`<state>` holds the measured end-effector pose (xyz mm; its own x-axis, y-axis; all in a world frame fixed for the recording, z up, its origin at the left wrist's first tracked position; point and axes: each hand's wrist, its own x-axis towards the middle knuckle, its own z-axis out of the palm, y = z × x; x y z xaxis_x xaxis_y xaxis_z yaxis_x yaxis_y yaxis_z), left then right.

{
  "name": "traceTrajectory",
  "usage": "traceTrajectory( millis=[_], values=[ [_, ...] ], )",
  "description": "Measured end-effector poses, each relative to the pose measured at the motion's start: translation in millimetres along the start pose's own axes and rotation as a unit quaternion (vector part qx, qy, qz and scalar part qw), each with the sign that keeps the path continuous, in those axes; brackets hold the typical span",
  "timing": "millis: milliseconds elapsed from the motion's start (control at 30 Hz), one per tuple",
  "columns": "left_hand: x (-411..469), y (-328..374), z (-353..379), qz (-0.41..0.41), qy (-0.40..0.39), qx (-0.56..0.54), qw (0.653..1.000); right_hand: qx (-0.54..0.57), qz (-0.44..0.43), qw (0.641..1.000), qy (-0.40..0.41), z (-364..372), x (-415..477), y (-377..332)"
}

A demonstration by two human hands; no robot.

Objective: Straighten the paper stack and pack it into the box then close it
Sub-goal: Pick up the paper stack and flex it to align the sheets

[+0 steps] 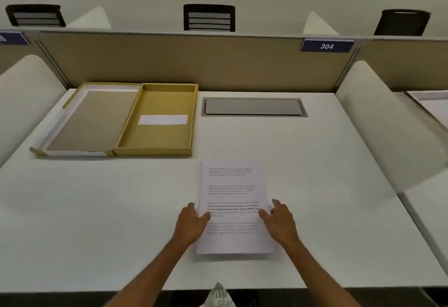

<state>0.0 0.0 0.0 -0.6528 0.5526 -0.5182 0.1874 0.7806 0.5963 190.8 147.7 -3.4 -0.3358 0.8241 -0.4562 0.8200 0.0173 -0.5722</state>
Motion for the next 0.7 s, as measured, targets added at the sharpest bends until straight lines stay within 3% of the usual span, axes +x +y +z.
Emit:
traceTrajectory(
  millis=[100, 267, 433, 700],
  values=[
    [5, 3, 6, -0.088, 0.007, -0.123, 0.989, 0.062, 0.066, 0.996, -0.012, 3, 8, 1],
    [11, 7, -4, -0.177, -0.013, -0.351, 0.919, 0.287, 0.168, 0.942, -0.041, -6, 19, -2],
    [13, 6, -16, -0.194, -0.06, -0.388, 0.899, 0.342, 0.179, 0.918, -0.093, -10, 23, -8],
    [15, 13, -12, -0.136, -0.058, -0.35, 0.925, 0.301, 0.115, 0.938, -0.127, -13, 32, -8]
  ],
)
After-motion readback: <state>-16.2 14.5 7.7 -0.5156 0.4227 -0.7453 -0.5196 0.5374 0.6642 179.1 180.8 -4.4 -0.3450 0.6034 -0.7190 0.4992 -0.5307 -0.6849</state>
